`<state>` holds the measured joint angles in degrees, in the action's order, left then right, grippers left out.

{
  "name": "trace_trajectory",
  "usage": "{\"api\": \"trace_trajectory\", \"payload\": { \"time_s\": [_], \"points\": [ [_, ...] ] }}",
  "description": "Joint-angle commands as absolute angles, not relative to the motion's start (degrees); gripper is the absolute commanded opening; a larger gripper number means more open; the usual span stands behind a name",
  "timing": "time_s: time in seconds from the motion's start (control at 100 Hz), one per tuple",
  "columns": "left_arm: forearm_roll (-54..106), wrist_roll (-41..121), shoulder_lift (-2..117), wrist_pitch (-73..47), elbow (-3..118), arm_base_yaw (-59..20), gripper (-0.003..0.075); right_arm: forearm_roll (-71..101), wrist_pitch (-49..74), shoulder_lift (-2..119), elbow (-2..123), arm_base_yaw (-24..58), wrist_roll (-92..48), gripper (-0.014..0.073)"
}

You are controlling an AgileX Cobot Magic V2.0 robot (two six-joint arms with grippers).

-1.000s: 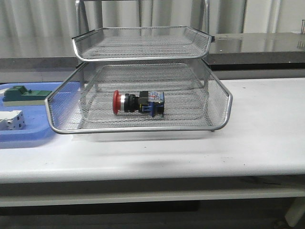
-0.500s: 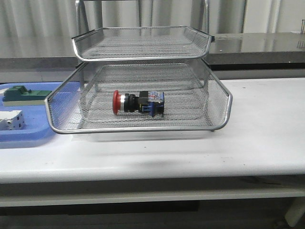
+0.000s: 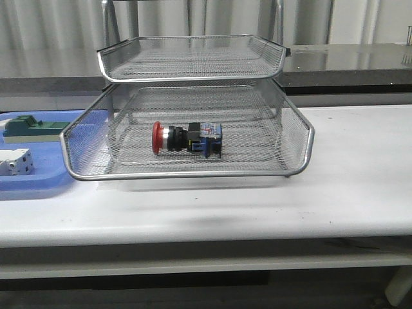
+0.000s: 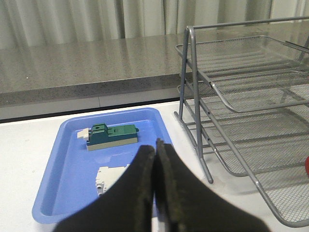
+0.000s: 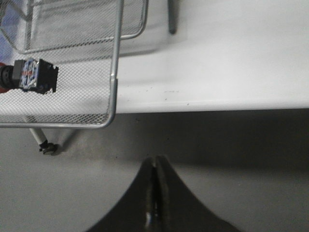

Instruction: Place button on rack with both arms

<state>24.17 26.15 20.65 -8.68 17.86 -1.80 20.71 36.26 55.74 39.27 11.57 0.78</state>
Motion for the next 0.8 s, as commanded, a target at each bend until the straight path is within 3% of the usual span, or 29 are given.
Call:
{"api": "trace_trajectory", "payload": {
  "time_s": [0.0,0.46,0.79],
  "points": [
    [24.9,25.6,20.9,-4.5,19.4,-1.7,-0.002,24.9,31.9,58.6,41.2,13.9,-2.4,-0.0069],
    [24.9,25.6,20.9,-4.5,19.4,-1.7,-0.002,29.1,21.0,75.7,41.2,30.4,-2.4,-0.0069],
    [24.9,25.6,20.9,-4.5,19.4,-1.7,-0.002,29.8,17.0,85.6,47.1,36.8,-2.4,-0.0069]
  ]
}}
